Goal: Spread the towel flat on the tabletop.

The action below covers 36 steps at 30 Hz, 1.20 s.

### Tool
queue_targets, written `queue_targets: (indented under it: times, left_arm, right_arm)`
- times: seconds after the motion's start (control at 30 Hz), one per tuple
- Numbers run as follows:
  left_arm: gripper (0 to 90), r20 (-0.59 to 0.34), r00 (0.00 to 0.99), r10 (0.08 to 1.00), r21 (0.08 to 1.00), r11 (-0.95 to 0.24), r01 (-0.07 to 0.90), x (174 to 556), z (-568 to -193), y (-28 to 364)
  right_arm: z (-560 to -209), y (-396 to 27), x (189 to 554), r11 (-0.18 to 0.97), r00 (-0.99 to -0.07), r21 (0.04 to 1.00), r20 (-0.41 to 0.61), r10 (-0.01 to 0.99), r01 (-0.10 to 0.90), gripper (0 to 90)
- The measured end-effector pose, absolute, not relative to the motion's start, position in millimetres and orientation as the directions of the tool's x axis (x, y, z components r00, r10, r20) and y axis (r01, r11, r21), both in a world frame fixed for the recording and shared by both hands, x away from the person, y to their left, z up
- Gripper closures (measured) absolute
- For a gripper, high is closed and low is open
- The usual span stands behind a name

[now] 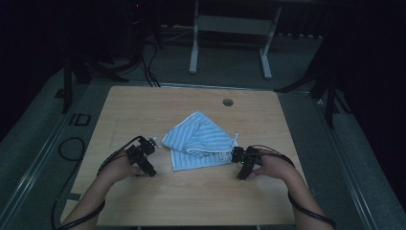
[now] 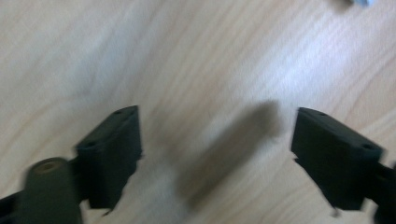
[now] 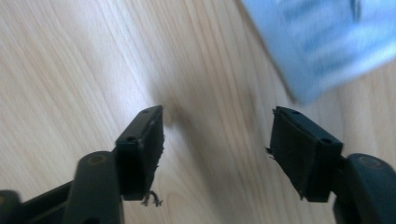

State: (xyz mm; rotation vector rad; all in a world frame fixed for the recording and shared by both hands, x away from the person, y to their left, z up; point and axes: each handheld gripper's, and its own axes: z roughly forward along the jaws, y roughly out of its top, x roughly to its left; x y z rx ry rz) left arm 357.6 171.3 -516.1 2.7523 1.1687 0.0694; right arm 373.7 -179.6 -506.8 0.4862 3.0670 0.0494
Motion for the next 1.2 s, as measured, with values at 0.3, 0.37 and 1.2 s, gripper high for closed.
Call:
queue_targets:
  times: [0.3, 0.37, 1.2]
  left_arm:
    - [23.4, 0.024, 0.68, 0.733, 0.209, -0.669, 0.714, 385.4, -507.4, 158.5]
    - [24.1, 0.027, 0.685, 0.728, 0.207, -0.674, 0.709, 387.6, -506.6, 156.8]
    - [73.2, -0.045, 0.663, 0.748, 0.311, -0.62, 0.72, 433.9, -516.8, 121.9]
  right_arm:
    - [-501.2, -146.7, 385.0, 0.963, -0.962, 0.076, -0.072, 0.263, 0.257, 43.8]
    - [-500.0, -141.6, 387.4, 0.964, -0.963, 0.086, -0.08, 0.257, 0.251, 44.5]
    - [-510.9, -76.9, 422.3, 0.965, -0.962, 0.17, -0.152, 0.227, 0.201, 83.3]
